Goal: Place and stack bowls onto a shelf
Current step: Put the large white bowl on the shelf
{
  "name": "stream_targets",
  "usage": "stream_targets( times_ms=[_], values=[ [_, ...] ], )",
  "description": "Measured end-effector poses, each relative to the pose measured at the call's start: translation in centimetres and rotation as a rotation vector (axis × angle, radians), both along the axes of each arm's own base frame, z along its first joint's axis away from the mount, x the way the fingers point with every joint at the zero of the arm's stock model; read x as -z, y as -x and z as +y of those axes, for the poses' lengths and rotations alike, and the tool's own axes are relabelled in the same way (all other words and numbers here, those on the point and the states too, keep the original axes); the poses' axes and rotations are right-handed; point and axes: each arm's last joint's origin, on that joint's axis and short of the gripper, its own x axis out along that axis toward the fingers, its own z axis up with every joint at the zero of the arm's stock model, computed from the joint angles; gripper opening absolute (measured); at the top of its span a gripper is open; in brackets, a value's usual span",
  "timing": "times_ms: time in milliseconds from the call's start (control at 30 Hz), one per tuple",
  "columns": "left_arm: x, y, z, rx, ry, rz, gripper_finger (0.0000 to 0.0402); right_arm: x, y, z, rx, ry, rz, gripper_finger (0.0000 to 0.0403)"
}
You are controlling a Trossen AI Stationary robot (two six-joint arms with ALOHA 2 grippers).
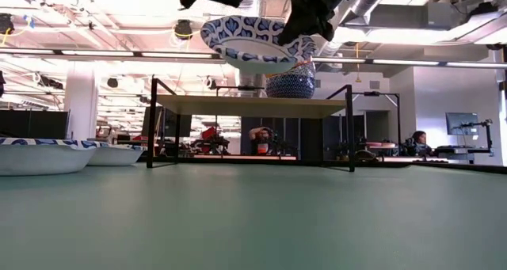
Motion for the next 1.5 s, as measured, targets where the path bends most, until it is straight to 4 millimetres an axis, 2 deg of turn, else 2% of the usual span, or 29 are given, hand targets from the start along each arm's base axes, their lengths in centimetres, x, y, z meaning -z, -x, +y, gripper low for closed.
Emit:
stream_targets(
  times_ms=[200, 267, 367, 467, 633, 767, 1000, 1100, 1200, 1333, 1500],
  values=[
    [1.0, -0.7, 1.8, 0.120, -0.037, 0.079, 0.0118, -0.1, 0.0, -0.6, 0.018, 0.003, -0.015, 0.0026],
    [1.6, -1.1, 2.4, 0.157, -0.010, 0.092, 0.0124, -0.2, -0.1, -0.7, 0.020, 0.005, -0.034, 0.0026],
    [2.3, -1.4, 3.2, 0.119, 0.008, 0.126, 0.0123, -0.6, -0.4, -0.6, 0.018, 0.011, -0.076, 0.0026],
    [2.5, -1.1, 3.6, 0.061, 0.001, 0.154, 0.0101, -0.7, -0.5, -0.6, 0.016, 0.012, -0.098, 0.0027],
    [1.6, -0.1, 4.1, 0.057, -0.027, 0.138, 0.0014, -1.4, -0.5, -0.6, 0.003, -0.009, -0.108, 0.0036],
    [1.1, 0.8, 5.3, 0.040, -0.022, 0.123, 0.0006, -2.3, -0.2, -0.6, -0.001, 0.004, -0.164, 0.0065],
    [0.2, 3.7, 7.4, -0.046, -0.038, 0.163, 0.0001, -5.8, 1.9, -0.3, 0.005, 0.076, -0.332, 0.0121],
    [-0.3, 5.1, 8.9, -0.104, -0.069, 0.168, 0.0001, -6.9, 3.0, -0.4, 0.021, 0.091, -0.367, 0.0139],
    [-0.1, 6.1, 11.2, -0.191, -0.064, 0.173, 0.0001, -7.4, 3.8, -0.5, 0.048, 0.104, -0.377, 0.0149],
    [0.8, 7.1, 14.3, -0.265, -0.012, 0.188, 0.0000, -7.2, 4.1, -0.6, 0.082, 0.097, -0.350, 0.0152],
    [3.0, 7.2, 17.5, -0.291, 0.124, 0.189, 0.0000, -6.5, 3.9, -0.6, 0.103, 0.057, -0.310, 0.0152]
  ],
)
